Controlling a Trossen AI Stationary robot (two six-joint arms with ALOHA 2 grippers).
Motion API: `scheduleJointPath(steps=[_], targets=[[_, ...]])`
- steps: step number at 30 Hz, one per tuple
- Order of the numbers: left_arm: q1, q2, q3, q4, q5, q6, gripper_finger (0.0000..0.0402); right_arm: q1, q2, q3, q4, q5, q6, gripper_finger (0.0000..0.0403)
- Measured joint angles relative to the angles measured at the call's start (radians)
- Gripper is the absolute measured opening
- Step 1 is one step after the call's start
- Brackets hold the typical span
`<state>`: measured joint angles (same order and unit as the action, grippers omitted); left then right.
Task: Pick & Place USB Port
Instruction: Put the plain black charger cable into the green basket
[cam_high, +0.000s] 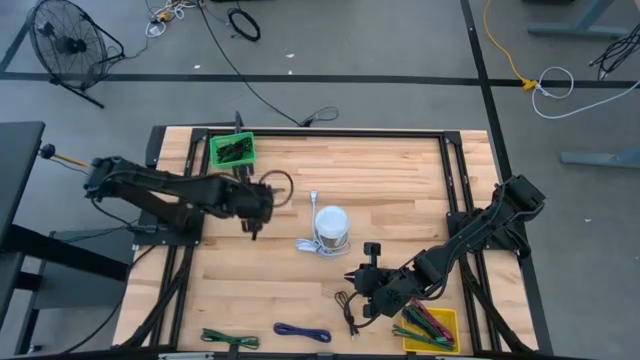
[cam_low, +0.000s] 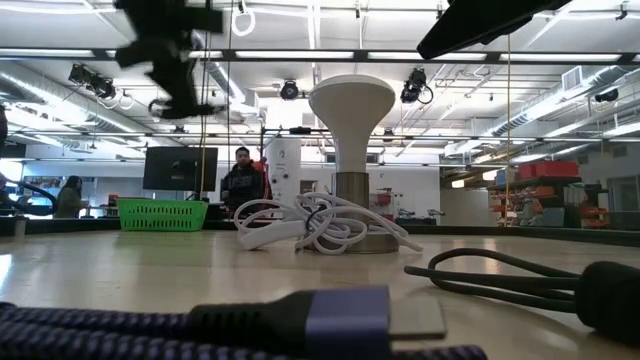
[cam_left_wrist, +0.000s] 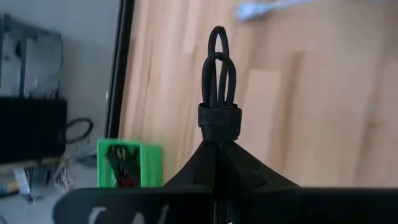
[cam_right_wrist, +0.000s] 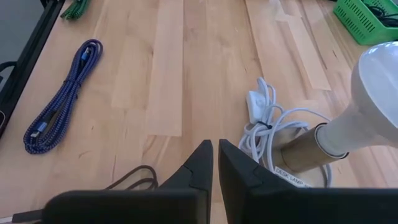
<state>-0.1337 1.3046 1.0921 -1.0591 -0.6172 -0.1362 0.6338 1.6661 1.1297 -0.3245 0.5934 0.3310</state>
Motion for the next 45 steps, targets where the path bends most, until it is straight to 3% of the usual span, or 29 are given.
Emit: scheduleJointPath(steps=[9, 18, 30, 45], targets=[[0.277, -0.164, -0.281, 0.144, 0.001, 0.091, 0.0012, -0.002, 0.000, 0.000, 0.001, 0.000, -0.004, 0.0027], [0.533, -0.175, -0.399, 0.334, 0.058, 0.287, 0.0012, -0.014, 0.000, 0.000, 0.013, 0.001, -0.007, 0.0027], [0.784, -0.175, -0.412, 0.420, 0.120, 0.389, 0.0012, -0.017, 0.000, 0.000, 0.015, 0.001, -0.011, 0.0027], [0.989, -0.173, -0.412, 0.542, 0.200, 0.472, 0.0012, -0.017, 0.000, 0.000, 0.017, 0.000, -0.011, 0.0027]])
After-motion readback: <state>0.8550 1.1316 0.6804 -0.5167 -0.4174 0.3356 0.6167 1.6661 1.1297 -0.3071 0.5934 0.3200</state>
